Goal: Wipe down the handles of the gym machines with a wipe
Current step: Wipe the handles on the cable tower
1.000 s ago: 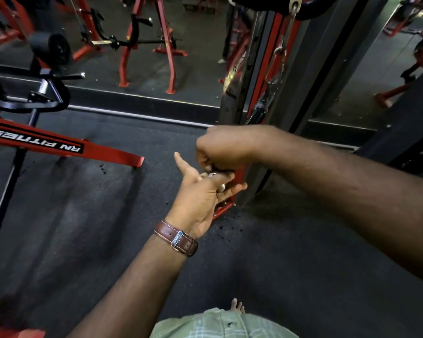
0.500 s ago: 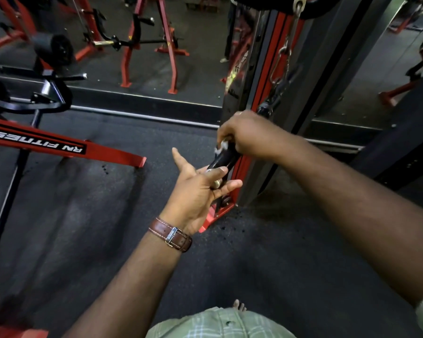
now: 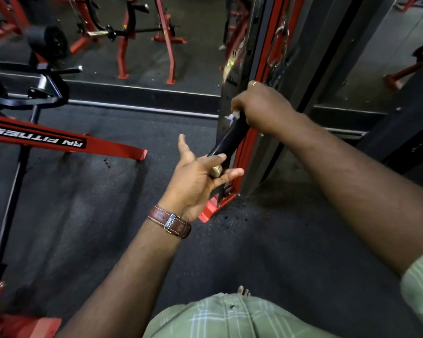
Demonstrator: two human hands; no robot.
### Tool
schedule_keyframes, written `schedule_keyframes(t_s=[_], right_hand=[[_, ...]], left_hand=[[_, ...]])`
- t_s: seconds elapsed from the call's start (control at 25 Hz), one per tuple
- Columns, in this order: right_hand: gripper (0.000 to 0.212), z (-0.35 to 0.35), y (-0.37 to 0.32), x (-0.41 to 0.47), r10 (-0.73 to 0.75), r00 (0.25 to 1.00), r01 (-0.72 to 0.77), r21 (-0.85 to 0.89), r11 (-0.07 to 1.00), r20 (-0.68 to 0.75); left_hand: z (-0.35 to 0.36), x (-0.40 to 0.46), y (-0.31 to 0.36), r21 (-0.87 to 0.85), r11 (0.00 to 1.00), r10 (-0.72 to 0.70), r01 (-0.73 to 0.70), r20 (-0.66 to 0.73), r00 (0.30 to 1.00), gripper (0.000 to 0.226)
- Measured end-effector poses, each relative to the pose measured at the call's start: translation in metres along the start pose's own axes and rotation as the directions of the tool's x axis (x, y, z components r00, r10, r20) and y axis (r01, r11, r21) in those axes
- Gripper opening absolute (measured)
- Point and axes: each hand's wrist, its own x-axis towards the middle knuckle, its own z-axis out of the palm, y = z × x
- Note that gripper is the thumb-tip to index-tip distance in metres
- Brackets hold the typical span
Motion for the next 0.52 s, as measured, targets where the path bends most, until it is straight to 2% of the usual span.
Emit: schedule_keyframes(t_s=[0.08, 0.2, 0.24, 0.36, 0.4, 0.44, 0.52], right_hand=[[0.026, 0.011, -0.007, -0.003, 0.027, 0.996, -0.015, 0.129, 0.992, -0.086], [0.030, 0.022, -0.034, -0.049, -0.008, 0.975, 0.104, 0.421, 0.901, -0.223], [0.033, 0.025, -0.038, -0.065, -0.004, 0.967, 0.134, 0.493, 0.860, -0.256], [0.038, 0.029, -0.038, -0.082, 0.137, 0.941, 0.103, 0.646, 0.756, -0.310], [0.038, 0.029, -0.038, -0.083, 0.161, 0.936, 0.098, 0.670, 0.736, -0.313], [0.038, 0.027, -0.040, -0.087, 0.147, 0.939, 0.104, 0.667, 0.738, -0.309], [0.034, 0.024, -0.045, -0.097, 0.051, 0.957, 0.141, 0.608, 0.782, -0.287]], left_hand=[[0.004, 0.000, 0.007, -0.024, 0.998, -0.062, 0.063, 0.030, 0.998, 0.083], [0.001, 0.003, 0.018, 0.060, 0.983, -0.181, 0.175, 0.116, 0.977, 0.044], [-0.001, 0.006, 0.018, 0.083, 0.972, -0.233, 0.222, 0.169, 0.958, 0.049], [0.002, 0.031, 0.017, 0.023, 0.929, -0.360, 0.370, 0.293, 0.886, 0.087], [0.005, 0.044, 0.017, 0.008, 0.914, -0.386, 0.405, 0.321, 0.865, 0.090], [0.012, 0.055, 0.018, 0.025, 0.907, -0.404, 0.420, 0.334, 0.852, 0.084], [0.023, 0.076, 0.017, 0.109, 0.895, -0.444, 0.433, 0.306, 0.842, 0.053]])
